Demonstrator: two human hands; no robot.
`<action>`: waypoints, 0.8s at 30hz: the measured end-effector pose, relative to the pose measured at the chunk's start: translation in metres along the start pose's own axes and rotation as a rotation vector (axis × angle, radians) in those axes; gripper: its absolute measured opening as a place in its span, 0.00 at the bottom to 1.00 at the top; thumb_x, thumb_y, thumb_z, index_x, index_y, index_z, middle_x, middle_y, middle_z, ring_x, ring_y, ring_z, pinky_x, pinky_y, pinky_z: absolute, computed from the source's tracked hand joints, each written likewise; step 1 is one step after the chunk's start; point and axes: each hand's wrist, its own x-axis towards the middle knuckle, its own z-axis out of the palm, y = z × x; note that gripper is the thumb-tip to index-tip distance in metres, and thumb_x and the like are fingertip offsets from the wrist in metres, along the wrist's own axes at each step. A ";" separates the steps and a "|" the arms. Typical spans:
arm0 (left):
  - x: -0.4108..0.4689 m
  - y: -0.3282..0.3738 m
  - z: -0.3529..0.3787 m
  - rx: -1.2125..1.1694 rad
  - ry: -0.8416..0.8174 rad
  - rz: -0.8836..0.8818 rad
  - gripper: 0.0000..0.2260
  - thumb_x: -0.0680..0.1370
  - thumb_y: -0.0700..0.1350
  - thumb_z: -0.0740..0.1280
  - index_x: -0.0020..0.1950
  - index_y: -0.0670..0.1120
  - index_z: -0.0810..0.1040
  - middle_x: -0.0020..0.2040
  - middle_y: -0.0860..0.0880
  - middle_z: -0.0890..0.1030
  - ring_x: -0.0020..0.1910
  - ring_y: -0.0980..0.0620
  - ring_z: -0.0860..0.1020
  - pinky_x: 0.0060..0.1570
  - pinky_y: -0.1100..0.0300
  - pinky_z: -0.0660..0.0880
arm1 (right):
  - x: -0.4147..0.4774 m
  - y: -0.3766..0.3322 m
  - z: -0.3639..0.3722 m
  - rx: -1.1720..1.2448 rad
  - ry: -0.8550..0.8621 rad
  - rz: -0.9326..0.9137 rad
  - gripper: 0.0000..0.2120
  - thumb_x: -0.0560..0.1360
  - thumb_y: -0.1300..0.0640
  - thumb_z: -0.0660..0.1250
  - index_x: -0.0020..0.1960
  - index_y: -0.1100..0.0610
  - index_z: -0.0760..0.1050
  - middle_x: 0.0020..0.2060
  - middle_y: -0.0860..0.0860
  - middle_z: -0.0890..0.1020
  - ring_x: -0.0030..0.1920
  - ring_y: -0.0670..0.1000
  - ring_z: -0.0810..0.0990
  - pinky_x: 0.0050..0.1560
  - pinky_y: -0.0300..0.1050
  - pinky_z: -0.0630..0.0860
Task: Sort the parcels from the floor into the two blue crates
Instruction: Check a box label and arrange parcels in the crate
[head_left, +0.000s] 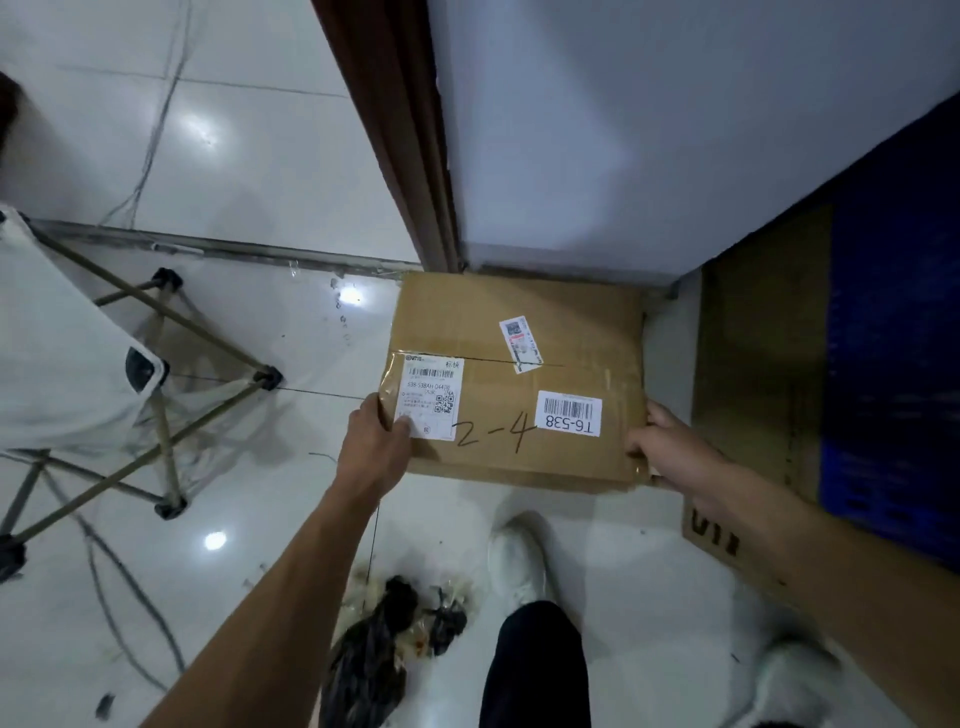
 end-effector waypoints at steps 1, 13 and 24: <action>-0.019 0.008 -0.007 -0.008 0.011 0.007 0.15 0.80 0.45 0.61 0.66 0.46 0.73 0.61 0.48 0.78 0.57 0.46 0.77 0.54 0.50 0.75 | -0.020 -0.005 -0.009 -0.017 0.007 -0.025 0.27 0.80 0.57 0.62 0.77 0.42 0.63 0.62 0.48 0.79 0.60 0.53 0.77 0.62 0.56 0.77; -0.299 0.113 -0.069 -0.180 0.168 0.093 0.16 0.82 0.46 0.63 0.69 0.49 0.72 0.56 0.50 0.80 0.46 0.59 0.77 0.49 0.55 0.71 | -0.288 -0.022 -0.142 -0.040 -0.049 -0.363 0.35 0.75 0.66 0.59 0.74 0.37 0.60 0.57 0.44 0.76 0.53 0.43 0.74 0.49 0.43 0.72; -0.521 0.250 -0.058 -0.171 0.235 0.373 0.26 0.76 0.63 0.62 0.71 0.53 0.71 0.64 0.50 0.78 0.60 0.47 0.78 0.61 0.42 0.77 | -0.462 0.059 -0.329 0.146 0.082 -0.567 0.34 0.73 0.41 0.65 0.78 0.35 0.60 0.69 0.46 0.74 0.64 0.51 0.75 0.69 0.56 0.70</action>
